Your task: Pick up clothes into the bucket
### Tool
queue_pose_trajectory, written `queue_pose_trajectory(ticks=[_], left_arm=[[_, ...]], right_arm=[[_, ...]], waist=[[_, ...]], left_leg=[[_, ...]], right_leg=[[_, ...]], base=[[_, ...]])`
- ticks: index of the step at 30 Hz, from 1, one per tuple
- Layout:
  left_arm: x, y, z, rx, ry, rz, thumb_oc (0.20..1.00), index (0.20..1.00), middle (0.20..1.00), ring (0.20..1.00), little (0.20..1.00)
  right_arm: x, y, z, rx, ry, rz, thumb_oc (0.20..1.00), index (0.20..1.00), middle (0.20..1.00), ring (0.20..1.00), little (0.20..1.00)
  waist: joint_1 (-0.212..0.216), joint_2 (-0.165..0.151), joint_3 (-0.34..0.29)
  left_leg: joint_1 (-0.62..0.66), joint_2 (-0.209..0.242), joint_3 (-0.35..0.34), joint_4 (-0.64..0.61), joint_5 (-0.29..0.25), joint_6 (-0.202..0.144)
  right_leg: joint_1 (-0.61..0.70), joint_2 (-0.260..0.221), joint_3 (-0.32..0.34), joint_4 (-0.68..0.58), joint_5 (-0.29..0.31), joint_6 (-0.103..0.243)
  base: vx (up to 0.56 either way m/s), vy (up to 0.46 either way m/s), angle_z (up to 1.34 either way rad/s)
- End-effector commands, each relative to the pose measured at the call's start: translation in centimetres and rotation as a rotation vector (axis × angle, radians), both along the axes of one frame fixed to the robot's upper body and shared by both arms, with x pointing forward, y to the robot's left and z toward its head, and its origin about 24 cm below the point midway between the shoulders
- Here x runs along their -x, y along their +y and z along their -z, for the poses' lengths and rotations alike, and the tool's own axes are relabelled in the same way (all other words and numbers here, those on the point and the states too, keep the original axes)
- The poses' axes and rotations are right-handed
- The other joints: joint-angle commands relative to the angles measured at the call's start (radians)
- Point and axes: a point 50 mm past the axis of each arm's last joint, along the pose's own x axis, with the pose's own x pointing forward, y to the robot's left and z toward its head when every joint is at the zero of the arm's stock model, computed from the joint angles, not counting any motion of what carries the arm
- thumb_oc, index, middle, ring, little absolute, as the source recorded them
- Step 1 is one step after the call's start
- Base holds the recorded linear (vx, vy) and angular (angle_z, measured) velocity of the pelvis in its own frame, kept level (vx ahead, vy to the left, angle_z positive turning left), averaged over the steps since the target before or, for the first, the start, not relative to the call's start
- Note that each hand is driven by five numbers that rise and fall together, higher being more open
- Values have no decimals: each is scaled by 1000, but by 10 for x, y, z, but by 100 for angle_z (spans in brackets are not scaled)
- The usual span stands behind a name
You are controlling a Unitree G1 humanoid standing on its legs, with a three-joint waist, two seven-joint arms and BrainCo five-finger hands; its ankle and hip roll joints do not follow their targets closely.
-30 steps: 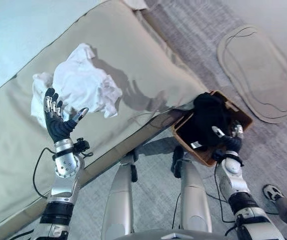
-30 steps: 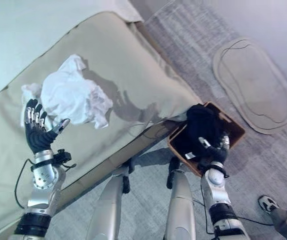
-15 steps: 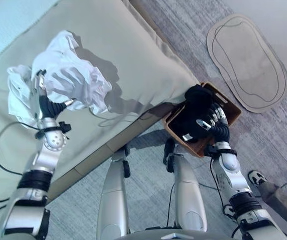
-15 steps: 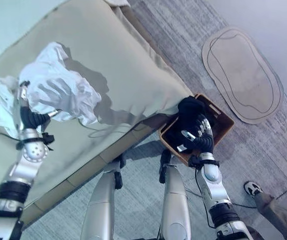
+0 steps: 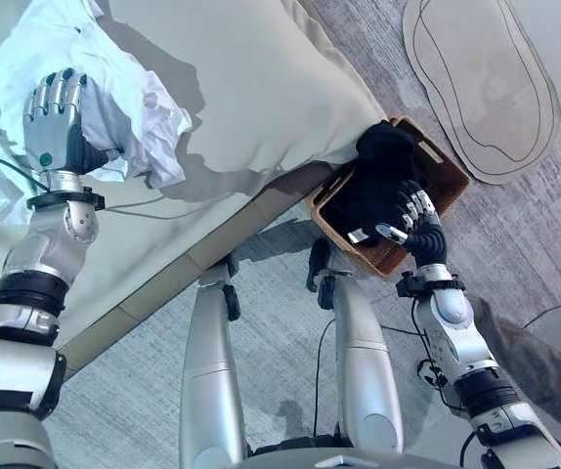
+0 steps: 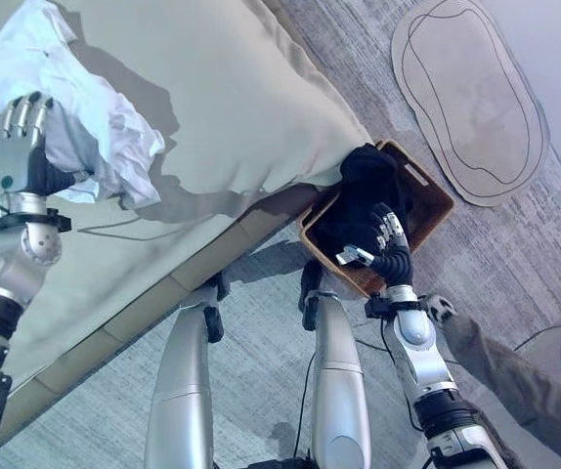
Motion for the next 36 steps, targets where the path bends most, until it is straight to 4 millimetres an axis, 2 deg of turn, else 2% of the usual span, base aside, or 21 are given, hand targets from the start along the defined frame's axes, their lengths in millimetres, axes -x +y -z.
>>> queue_pose_trajectory(ticks=[1,11,12,13,18,27,28,34,36], left_arm=[[-3,-5,-12,-132,10,-1,1000,1000,1000,1000,1000],[-16,-25,-7,-370,153,36,1000,1000,1000,1000,1000],[-18,-21,-4,-396,191,4,247,247,247,247,247],[-19,-22,-2,-396,209,2,200,200,200,200,200],[-18,-14,6,-397,282,-33,200,200,200,200,200],[-2,-5,42,-293,333,-12,200,200,200,200,200],[0,-8,43,-273,316,6,200,200,200,200,200],[17,-19,63,-164,276,95,200,200,200,200,200],[31,-33,68,-81,225,194,200,200,200,200,200]], right_arm=[[13,-3,-14,-9,-99,-28,1000,1000,1000,1000,1000],[13,-5,-10,-15,-83,-35,1000,1000,1000,1000,1000],[13,-4,-10,-12,-80,-38,1000,1000,1000,1000,1000],[13,-4,-10,-11,-78,-39,1000,1000,1000,1000,1000],[14,-5,-7,-3,-65,-38,1000,1000,1000,1000,1000],[13,-5,-2,0,-45,-20,1000,1000,1000,1000,1000],[12,-5,-3,-3,-47,-18,1000,1000,1000,1000,1000],[9,-3,-1,4,-32,-8,1000,1000,1000,1000,1000],[7,-3,0,12,-25,3,1000,1000,1000,1000,1000]], waist=[[-14,-4,-58],[-31,7,-75],[-33,9,-76],[-34,9,-76],[-35,15,-83],[-17,28,-112],[-13,25,-113],[14,26,-126],[39,28,-143]], left_leg=[[-22,7,3,151,-172,24],[-27,5,15,139,-174,28],[-25,5,15,137,-174,30],[-24,5,16,137,-175,30],[-12,4,23,131,-177,32],[99,2,33,46,-161,25],[107,-4,39,24,-128,32],[265,-15,39,-85,-103,23],[362,-20,30,-150,-93,19]], right_leg=[[-1,-37,64,-209,224,99],[-15,-33,77,-220,228,104],[-15,-33,80,-221,229,104],[-14,-33,82,-222,230,105],[-8,-33,86,-230,231,105],[94,-39,69,-299,246,112],[103,-46,62,-321,275,104],[258,-58,40,-412,296,110],[362,-61,22,-467,303,113]], base=[[4,36,-12],[13,24,-1],[18,20,3],[0,0,0],[3,0,-1],[29,-4,-7],[-36,-10,-1],[60,-26,4],[122,-60,4]])
